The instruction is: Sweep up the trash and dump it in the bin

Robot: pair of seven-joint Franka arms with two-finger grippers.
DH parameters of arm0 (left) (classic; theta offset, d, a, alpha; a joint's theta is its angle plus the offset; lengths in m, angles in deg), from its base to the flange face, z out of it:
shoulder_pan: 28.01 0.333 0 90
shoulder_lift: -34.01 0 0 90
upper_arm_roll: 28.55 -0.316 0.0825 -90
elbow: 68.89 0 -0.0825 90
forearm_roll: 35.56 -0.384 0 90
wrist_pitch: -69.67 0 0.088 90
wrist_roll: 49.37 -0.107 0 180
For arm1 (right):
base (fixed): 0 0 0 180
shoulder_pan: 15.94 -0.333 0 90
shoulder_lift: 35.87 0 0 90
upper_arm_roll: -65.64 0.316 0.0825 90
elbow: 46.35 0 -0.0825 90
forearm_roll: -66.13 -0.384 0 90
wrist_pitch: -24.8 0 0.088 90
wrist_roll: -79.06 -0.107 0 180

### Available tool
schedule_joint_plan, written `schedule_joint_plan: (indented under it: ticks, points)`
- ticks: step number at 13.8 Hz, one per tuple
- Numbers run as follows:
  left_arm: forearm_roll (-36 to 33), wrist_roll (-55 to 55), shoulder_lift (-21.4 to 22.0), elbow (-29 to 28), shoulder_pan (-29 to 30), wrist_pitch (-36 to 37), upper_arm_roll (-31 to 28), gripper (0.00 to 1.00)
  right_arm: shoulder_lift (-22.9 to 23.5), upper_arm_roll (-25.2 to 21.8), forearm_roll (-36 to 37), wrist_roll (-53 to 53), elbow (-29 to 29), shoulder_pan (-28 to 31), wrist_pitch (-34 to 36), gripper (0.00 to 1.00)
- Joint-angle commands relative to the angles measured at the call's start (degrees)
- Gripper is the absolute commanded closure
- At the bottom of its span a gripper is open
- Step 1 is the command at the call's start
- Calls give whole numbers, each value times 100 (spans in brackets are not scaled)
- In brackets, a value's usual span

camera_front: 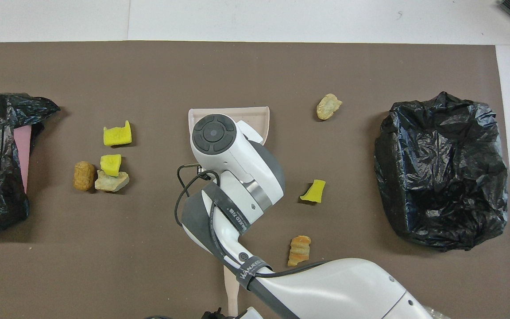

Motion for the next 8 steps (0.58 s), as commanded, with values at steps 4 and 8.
schedule_joint_plan:
  ticks: [4,8]
  points:
    - [19,-30,43,-99,-35,28,-103,100,-350,69,-137,-63,-549,6,-19,43]
    - [28,-82,95,-63,535,63,-138,100,-483,69,-128,-27,-806,5,-125,83]
